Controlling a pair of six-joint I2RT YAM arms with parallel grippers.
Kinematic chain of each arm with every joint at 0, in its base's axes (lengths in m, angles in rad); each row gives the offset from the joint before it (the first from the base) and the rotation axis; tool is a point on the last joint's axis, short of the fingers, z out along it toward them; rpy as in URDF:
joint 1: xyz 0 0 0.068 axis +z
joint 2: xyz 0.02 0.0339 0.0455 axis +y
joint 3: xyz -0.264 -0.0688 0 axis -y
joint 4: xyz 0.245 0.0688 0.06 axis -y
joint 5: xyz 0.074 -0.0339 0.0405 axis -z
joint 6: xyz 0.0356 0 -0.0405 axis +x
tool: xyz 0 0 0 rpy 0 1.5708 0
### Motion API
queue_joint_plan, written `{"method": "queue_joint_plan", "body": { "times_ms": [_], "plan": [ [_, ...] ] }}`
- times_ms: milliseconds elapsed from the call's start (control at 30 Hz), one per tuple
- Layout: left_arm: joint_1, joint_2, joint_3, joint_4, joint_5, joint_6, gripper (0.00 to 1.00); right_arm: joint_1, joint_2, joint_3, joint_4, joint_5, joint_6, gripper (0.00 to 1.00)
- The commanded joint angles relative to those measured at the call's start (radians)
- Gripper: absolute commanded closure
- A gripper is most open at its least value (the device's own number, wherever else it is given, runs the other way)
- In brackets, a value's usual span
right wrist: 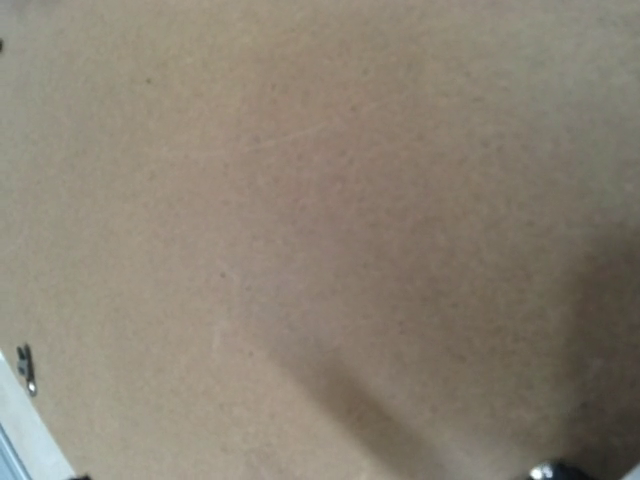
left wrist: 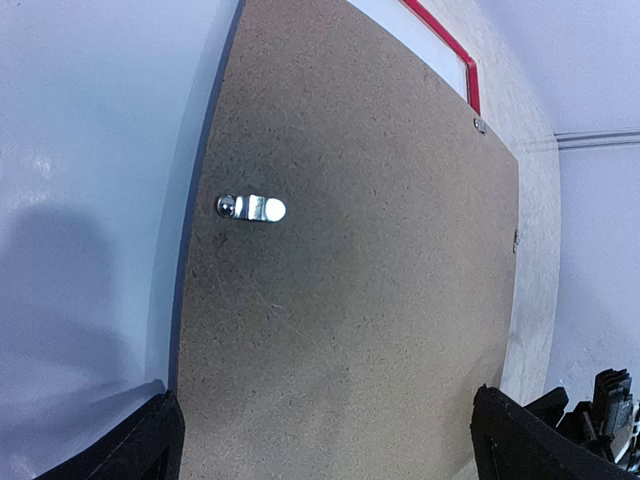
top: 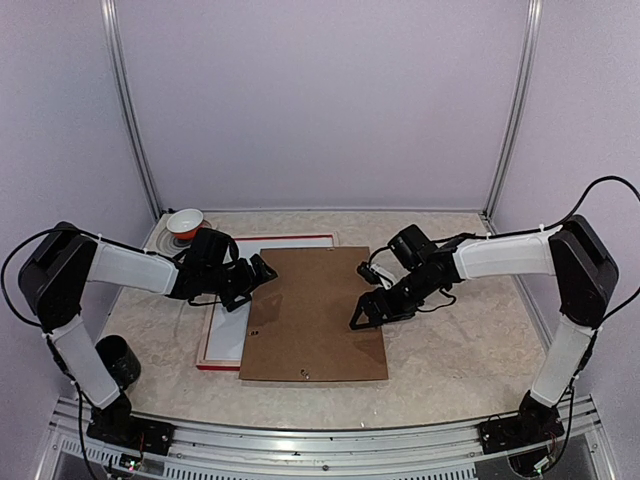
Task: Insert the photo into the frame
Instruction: Adjust the fastener on the backboard.
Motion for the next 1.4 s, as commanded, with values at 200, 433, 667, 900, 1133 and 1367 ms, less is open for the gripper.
{"method": "queue_joint_plan", "body": {
  "times_ms": [200, 433, 667, 900, 1133, 1367],
  "plan": [
    [-0.003, -0.003, -0.003, 0.008, 0.02, -0.003, 0.01, 0.026, 0.016, -0.014, -0.008, -0.014, -0.002, 0.01],
    [-0.003, -0.01, -0.003, 0.002, 0.015, -0.001, 0.01, 0.031, -0.009, 0.027, -0.04, 0.001, -0.014, 0.01],
    [-0.001, -0.011, -0.005, 0.001, 0.011, -0.001, 0.01, 0.016, -0.036, 0.096, -0.075, 0.076, -0.018, 0.01],
    [0.003, -0.028, -0.003, -0.023, -0.021, 0.011, 0.01, -0.053, -0.026, 0.089, -0.021, 0.114, 0.04, 0.01],
    [0.006, -0.033, 0.022, -0.074, -0.068, 0.052, 0.01, -0.096, 0.01, 0.104, 0.016, 0.13, 0.079, 0.01],
    [-0.005, -0.012, 0.02, -0.061, -0.055, 0.046, 0.01, -0.116, 0.062, 0.115, 0.057, 0.117, 0.111, 0.01]
  ]
}}
